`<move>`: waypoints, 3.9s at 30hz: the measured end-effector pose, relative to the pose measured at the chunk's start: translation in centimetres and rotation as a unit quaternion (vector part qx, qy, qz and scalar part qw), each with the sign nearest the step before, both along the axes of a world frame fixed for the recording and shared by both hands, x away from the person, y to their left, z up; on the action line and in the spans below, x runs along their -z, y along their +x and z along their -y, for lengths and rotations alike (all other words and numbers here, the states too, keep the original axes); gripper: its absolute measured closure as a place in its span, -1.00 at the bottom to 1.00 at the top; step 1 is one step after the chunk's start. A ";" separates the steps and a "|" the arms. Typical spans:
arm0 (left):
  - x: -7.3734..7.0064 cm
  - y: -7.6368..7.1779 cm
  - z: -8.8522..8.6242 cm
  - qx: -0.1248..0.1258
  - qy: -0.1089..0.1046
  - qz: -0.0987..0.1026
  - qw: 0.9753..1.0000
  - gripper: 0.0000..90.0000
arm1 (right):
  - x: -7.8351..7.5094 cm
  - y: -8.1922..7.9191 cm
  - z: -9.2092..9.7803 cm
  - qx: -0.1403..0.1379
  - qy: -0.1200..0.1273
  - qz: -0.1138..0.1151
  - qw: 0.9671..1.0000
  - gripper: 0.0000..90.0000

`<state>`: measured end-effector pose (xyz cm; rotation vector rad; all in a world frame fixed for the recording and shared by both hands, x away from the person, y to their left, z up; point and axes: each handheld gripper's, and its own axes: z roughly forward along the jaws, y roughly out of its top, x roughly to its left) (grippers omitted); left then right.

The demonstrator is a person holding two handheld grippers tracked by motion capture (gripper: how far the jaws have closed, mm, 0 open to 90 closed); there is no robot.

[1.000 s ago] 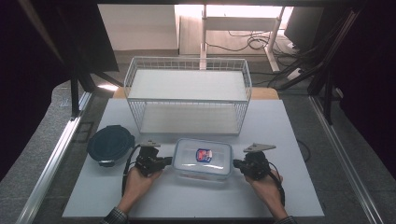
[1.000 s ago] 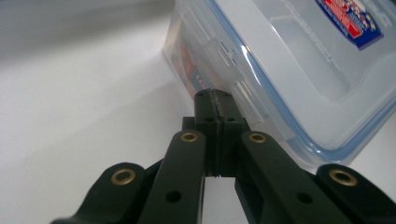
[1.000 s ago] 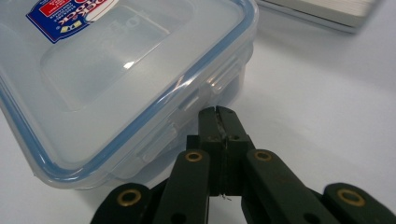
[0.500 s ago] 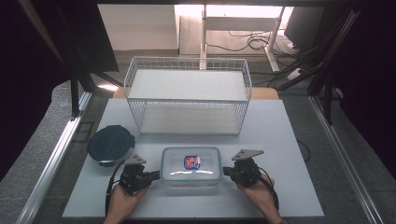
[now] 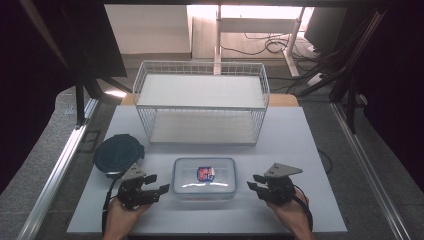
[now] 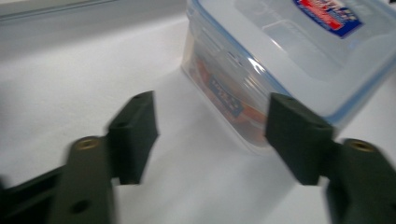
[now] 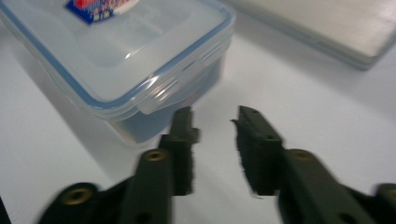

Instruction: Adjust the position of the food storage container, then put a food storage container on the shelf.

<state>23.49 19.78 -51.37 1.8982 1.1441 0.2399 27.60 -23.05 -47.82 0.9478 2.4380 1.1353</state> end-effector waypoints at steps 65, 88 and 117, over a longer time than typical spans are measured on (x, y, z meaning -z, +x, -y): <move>1.5 6.6 3.3 0.139 -0.100 -0.114 0.979 -1.00 | 2.8 5.6 -5.6 -0.053 0.108 -0.230 0.966 -0.96; -0.3 2.4 0.7 0.102 -0.156 -0.099 0.978 0.18 | 0.6 1.9 -2.6 -0.011 0.165 -0.223 0.961 0.10; -6.9 4.4 0.3 0.087 -0.155 -0.026 0.984 0.20 | -5.1 2.5 -3.0 -0.026 0.178 -0.109 0.978 0.14</move>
